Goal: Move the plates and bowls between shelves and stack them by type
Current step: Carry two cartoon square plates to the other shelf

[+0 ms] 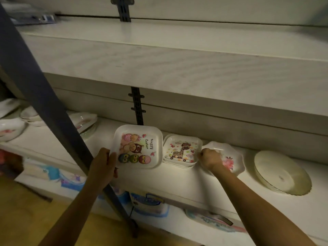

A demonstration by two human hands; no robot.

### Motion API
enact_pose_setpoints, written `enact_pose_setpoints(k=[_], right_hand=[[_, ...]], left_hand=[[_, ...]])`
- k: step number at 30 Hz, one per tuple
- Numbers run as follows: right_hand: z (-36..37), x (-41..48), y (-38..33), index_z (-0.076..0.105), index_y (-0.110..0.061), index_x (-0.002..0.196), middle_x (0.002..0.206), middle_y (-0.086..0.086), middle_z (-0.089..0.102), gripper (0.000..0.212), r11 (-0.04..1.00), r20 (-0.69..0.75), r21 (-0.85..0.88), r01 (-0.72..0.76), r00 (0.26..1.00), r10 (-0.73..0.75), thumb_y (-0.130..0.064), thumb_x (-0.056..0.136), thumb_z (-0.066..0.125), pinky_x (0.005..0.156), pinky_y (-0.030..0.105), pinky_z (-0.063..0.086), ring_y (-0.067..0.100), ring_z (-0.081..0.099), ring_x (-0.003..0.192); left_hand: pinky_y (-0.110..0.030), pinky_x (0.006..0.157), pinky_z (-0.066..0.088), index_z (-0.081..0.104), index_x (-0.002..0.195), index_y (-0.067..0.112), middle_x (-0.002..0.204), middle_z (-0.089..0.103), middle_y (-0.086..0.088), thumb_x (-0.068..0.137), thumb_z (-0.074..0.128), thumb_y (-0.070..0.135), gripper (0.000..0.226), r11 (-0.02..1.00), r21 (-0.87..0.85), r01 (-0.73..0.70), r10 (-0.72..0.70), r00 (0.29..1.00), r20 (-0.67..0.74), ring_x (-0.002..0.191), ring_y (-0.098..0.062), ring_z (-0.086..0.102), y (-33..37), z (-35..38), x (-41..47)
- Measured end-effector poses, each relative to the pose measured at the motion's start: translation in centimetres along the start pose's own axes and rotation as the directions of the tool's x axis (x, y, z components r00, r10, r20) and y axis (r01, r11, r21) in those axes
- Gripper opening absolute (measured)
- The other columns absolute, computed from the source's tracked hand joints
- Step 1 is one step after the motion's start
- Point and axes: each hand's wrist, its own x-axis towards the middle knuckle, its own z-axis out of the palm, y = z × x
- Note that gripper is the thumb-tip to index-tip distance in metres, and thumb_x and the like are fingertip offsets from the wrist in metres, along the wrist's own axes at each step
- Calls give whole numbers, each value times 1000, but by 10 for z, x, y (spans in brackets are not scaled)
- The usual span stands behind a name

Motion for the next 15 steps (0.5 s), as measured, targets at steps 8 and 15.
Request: enact_pose_setpoints(k=[8,15], right_hand=[[7,2,-4,56,-3,117,121,16,61,31,997,5,-59,-48,999,48,-21,97,39,83,33,47,31,58,111],[-2,-9,3,62,-3,108,112,17,66,36,998,-47,67,-4,999,7,-26,99,37,72,29,41,31,61,102]], left_hand=[[-22,50,39,41,93,6,62,54,-8,98,37,19,15,998,36,-45,43,998,36,52,-19,53,-3,14,10],[-21,50,39,41,86,11,59,52,-5,97,37,17,14,994,44,-96,92,992,83,50,-17,52,-4,30,22]])
